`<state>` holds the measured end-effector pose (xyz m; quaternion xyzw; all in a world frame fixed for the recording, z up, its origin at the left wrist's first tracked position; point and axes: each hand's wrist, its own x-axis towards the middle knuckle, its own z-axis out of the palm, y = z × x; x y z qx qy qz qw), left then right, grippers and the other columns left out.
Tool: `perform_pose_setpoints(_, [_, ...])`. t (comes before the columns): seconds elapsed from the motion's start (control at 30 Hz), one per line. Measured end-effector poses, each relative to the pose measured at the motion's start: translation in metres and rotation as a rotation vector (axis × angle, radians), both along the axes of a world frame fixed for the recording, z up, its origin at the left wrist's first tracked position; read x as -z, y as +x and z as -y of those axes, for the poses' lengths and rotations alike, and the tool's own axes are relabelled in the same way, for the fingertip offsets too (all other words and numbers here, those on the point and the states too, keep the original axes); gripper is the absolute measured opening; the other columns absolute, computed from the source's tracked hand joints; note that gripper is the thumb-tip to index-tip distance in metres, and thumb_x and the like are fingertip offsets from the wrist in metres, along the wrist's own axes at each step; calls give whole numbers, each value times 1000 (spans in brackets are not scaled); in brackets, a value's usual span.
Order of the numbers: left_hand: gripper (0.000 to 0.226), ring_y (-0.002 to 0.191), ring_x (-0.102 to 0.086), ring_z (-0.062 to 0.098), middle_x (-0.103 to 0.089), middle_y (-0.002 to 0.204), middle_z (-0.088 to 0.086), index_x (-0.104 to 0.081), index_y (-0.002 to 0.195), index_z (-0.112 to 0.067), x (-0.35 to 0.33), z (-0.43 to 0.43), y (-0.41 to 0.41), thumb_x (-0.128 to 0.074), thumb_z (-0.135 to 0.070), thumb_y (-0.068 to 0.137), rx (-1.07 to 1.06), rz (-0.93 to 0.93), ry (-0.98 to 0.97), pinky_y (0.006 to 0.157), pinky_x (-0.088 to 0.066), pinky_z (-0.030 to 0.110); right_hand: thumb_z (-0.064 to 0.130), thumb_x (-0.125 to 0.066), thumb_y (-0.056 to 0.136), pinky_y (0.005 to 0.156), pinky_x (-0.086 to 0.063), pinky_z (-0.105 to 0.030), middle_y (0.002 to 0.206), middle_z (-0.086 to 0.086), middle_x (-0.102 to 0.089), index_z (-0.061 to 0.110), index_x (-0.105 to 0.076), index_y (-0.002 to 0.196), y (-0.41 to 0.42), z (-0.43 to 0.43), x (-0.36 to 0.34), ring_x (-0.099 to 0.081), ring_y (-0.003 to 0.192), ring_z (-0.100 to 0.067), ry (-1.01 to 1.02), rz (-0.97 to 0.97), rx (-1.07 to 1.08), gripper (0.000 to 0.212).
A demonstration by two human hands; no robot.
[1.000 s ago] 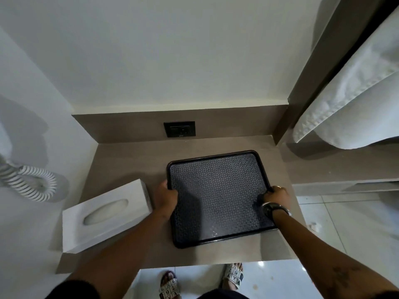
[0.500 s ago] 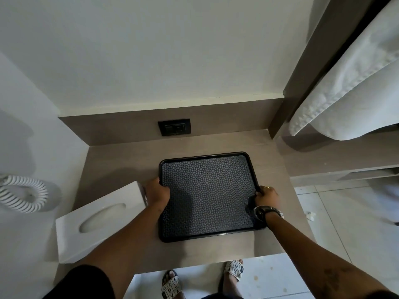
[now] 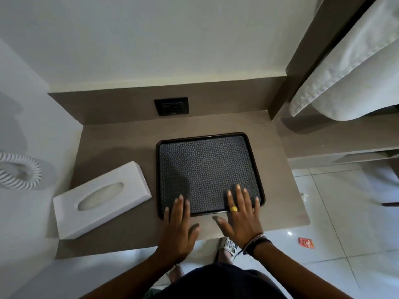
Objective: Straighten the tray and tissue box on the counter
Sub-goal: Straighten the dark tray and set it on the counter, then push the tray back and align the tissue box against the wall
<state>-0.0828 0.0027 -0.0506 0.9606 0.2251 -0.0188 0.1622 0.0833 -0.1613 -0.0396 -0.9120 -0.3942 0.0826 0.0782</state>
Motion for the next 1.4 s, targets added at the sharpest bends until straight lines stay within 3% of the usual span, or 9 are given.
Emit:
perform_pose_setpoints(0.07, [81, 151, -11, 27, -6, 164, 12, -23, 153, -9, 5, 1, -7, -39, -60, 91, 53, -41, 11, 121, 1, 44, 77, -35, 87, 113, -10, -64, 163, -16, -12, 15, -27, 153, -10, 5, 11, -12, 149, -36, -65, -3, -73, 91])
perform_pose_setpoints(0.23, [86, 152, -8, 29, -15, 163, 17, -22, 152, -7, 2, -12, 1, -32, -67, 90, 92, -100, 28, 120, -8, 53, 80, -34, 85, 114, -7, -65, 164, -16, -8, 15, -20, 155, -10, -2, 17, -7, 150, -35, -125, -60, -98, 96])
perform_pose_setpoints(0.47, [92, 150, -18, 34, -18, 161, 19, -26, 151, -5, -1, -30, 20, -32, -71, 88, 72, -112, 45, 119, -15, 54, 80, -32, 85, 113, -7, -66, 163, -15, -11, 16, -21, 155, 12, -23, 12, -9, 149, -35, -138, -87, -107, 96])
perform_pose_setpoints(0.93, [93, 150, -19, 33, -16, 162, 19, -16, 153, -7, 1, -82, 70, -30, -72, 88, 42, -183, 59, 120, -11, 48, 79, -20, 88, 115, -3, -65, 164, -10, -7, 22, -15, 156, 62, -75, 14, -5, 150, -33, -142, -83, -101, 89])
perform_pose_setpoints(1.27, [89, 151, -12, 32, -7, 163, 16, -17, 153, -6, -1, -85, 72, -28, -68, 90, 63, -140, 39, 122, -12, 48, 77, -21, 88, 115, 5, -60, 164, -9, -2, 23, -13, 156, 70, -79, 11, -5, 150, -32, -127, -70, -128, 87])
perform_pose_setpoints(1.4, [87, 151, -9, 32, -6, 163, 17, -21, 153, -6, -23, -81, 73, -31, -66, 90, 5, -14, -13, 121, -14, 52, 74, -26, 89, 116, -2, -60, 164, -14, -8, 19, -17, 155, 54, -74, 2, -7, 150, -31, 6, -36, -213, 86])
